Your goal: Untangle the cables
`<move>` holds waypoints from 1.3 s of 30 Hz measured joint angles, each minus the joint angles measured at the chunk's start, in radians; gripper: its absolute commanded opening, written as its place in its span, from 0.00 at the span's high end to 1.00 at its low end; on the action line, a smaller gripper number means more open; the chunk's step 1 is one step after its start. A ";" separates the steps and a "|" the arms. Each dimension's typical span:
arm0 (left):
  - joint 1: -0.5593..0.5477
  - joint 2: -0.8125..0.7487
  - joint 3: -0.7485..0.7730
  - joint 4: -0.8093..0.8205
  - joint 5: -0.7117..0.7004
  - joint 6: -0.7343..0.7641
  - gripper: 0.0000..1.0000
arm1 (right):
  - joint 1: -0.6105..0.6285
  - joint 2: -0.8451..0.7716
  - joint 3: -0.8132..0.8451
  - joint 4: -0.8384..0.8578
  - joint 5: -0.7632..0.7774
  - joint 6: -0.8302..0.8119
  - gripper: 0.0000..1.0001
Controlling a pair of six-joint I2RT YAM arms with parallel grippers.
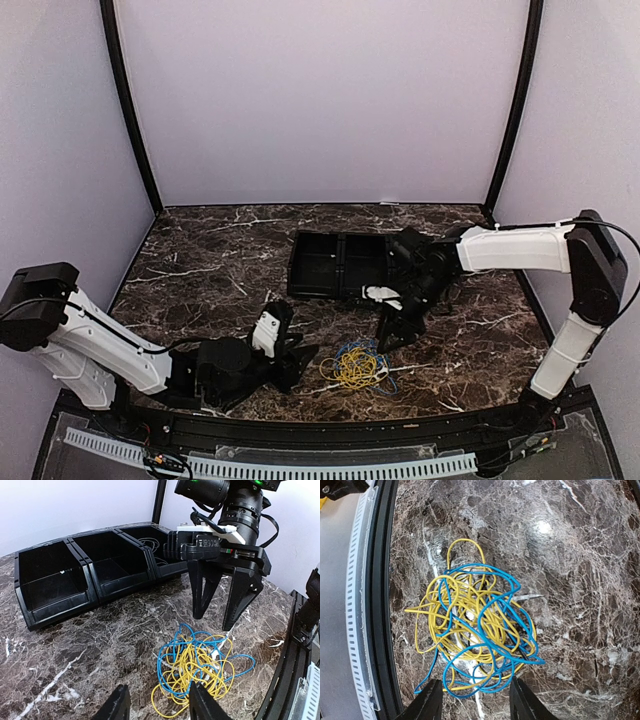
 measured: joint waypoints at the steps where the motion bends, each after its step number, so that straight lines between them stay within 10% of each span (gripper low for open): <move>1: -0.001 0.000 0.000 0.000 -0.004 0.000 0.58 | 0.007 -0.003 0.002 -0.003 0.003 0.001 0.52; 17: -0.009 0.008 0.003 -0.012 -0.089 -0.033 0.56 | 0.066 0.033 0.023 -0.018 0.059 0.056 0.66; 25: -0.021 0.057 0.030 -0.011 -0.090 -0.030 0.54 | 0.067 0.039 0.029 -0.032 0.061 0.066 1.00; 39: -0.102 0.267 0.075 0.320 -0.041 0.296 0.32 | 0.067 -0.047 0.122 -0.150 -0.080 0.024 1.00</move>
